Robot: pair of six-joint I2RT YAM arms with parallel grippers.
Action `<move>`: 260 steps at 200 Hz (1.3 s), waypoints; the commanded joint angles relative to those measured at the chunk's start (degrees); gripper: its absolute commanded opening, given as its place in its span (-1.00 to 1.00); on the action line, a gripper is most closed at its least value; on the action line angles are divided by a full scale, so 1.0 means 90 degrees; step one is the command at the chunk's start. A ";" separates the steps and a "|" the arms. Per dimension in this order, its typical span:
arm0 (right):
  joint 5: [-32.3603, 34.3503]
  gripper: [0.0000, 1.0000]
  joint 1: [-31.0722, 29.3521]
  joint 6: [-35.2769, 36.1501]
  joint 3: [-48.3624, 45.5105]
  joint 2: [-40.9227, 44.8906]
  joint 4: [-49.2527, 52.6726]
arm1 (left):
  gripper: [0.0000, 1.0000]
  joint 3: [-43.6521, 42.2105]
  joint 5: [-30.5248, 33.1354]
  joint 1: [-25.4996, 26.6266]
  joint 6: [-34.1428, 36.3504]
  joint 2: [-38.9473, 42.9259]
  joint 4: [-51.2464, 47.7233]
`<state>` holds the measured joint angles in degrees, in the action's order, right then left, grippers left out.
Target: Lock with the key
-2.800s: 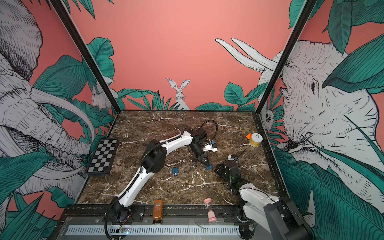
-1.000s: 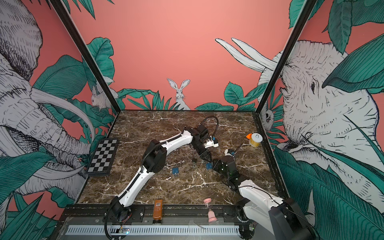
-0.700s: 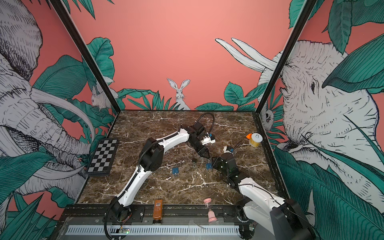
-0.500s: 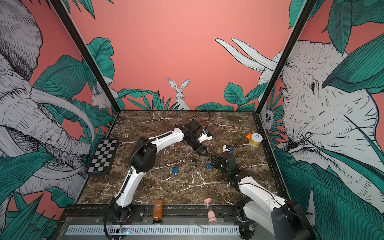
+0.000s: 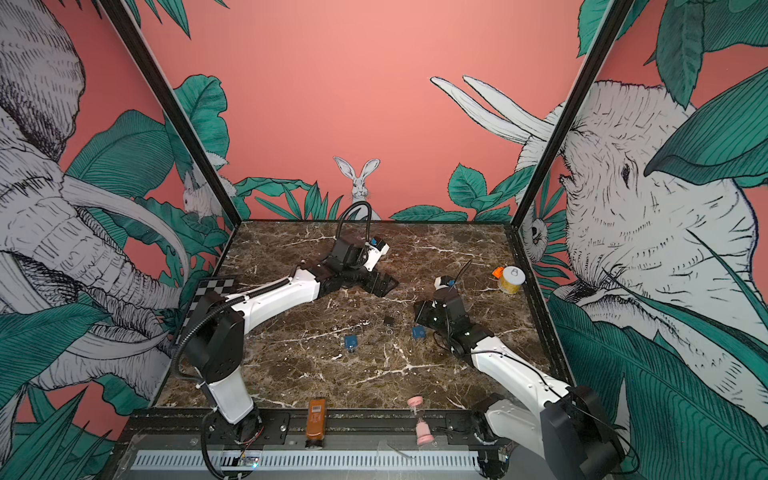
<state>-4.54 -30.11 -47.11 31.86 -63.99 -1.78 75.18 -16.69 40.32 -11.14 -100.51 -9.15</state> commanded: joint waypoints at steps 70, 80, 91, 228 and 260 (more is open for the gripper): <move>0.0914 0.96 -0.1119 0.1110 0.1761 -0.1018 0.1525 | 0.95 -0.2351 -0.0714 -0.1030 -0.0958 0.1488 0.1942; 0.0815 0.96 -0.1110 0.0761 0.1663 -0.1024 0.1240 | 0.95 -0.2682 -0.0918 -0.1102 -0.1202 0.1607 0.2551; 0.0646 0.96 -0.1062 0.0227 0.1240 -0.0880 0.0441 | 0.95 -0.2977 -0.1087 -0.1211 -0.1553 0.1691 0.3109; 0.2311 0.28 -0.2071 0.0309 0.3885 -0.2948 0.3796 | 0.89 -0.3678 -0.0326 -0.1821 -0.1678 0.2809 0.1688; 0.2437 0.05 -0.2142 0.0071 0.3974 -0.3461 0.3877 | 0.88 -0.3838 -0.0447 -0.1950 -0.1637 0.3050 0.1574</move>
<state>13.43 -49.17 -45.87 67.07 -93.76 28.18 41.91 -20.53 23.70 -25.69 -75.77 6.72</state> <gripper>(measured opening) 0.552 0.943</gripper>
